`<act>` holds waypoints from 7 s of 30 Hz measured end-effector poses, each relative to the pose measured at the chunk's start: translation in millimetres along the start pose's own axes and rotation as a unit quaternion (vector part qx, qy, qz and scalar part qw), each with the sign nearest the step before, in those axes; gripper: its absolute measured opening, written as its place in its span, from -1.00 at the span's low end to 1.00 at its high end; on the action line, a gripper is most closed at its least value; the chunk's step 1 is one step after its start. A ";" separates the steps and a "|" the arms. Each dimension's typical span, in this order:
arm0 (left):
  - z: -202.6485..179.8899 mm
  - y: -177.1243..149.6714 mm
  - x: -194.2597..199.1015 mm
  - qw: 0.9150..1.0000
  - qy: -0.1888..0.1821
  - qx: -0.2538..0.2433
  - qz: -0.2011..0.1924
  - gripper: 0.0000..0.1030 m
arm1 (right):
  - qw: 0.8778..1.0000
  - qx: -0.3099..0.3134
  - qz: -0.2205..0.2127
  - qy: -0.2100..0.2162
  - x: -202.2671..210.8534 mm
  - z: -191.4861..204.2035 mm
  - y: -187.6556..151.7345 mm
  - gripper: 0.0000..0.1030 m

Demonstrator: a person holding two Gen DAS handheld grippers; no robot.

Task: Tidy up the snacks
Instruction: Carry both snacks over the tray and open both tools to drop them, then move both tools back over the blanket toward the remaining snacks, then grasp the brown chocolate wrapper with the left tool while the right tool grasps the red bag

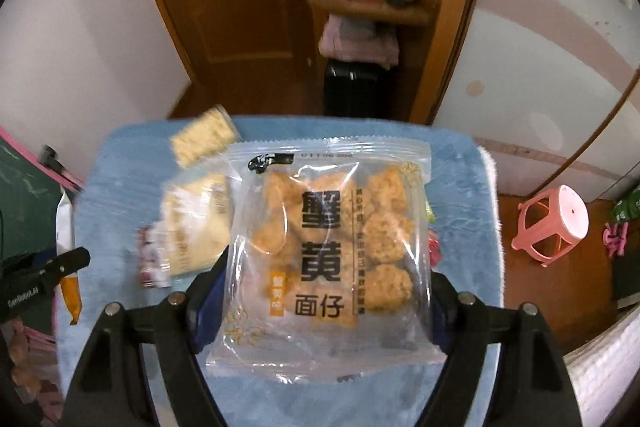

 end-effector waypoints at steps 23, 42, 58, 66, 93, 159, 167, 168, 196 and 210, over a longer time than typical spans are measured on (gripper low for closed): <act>-102.9 -195.5 191.0 0.971 -0.116 -0.177 -0.112 -0.27 | 0.983 -0.061 -0.166 0.059 238.9 30.4 -178.2 0.58; -91.8 -269.7 123.2 0.976 0.011 -0.194 -0.099 0.56 | 0.995 -0.079 -0.063 0.012 162.2 15.7 -286.7 0.63; -86.5 -267.3 129.8 0.977 0.009 -0.169 -0.127 0.76 | 0.989 -0.083 -0.122 0.022 185.8 23.3 -286.4 0.66; -82.7 -267.2 126.9 0.979 0.009 -0.158 -0.127 0.76 | 0.988 -0.088 -0.122 0.026 182.1 24.0 -283.4 0.66; -73.0 -246.2 126.7 0.966 0.035 -0.173 -0.188 0.76 | 0.980 -0.075 -0.183 -0.016 176.6 29.6 -260.5 0.66; 50.1 16.2 -146.1 0.993 0.078 0.028 0.081 0.57 | 0.988 -0.092 0.118 0.038 -162.9 -95.3 -25.9 0.17; 43.2 4.6 -150.4 0.993 0.088 0.012 0.077 0.18 | 0.990 -0.074 0.118 0.022 -165.9 -95.0 -24.4 0.15; 39.4 4.4 -149.1 0.994 0.087 0.004 0.073 -0.05 | 0.990 -0.072 0.118 0.019 -166.2 -94.4 -24.5 0.09; -81.7 -66.6 200.5 0.976 -0.001 -0.172 -0.131 -0.30 | 0.992 -0.041 -0.112 0.028 193.4 -34.0 -63.9 0.03; -106.7 -191.2 237.9 0.966 -0.085 -0.183 -0.164 -0.29 | 0.972 -0.067 -0.207 0.094 290.8 -0.2 -176.0 0.05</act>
Point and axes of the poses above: each gripper's, at about its wrist camera, not at the fingertips, and x roughly against the way its jaws point, z to its left, y to its top, the point moved 9 cm from there along -x, roughly the way its jaws point, and after that the axes turned 9 degrees about -y, right-handed, at the moved point
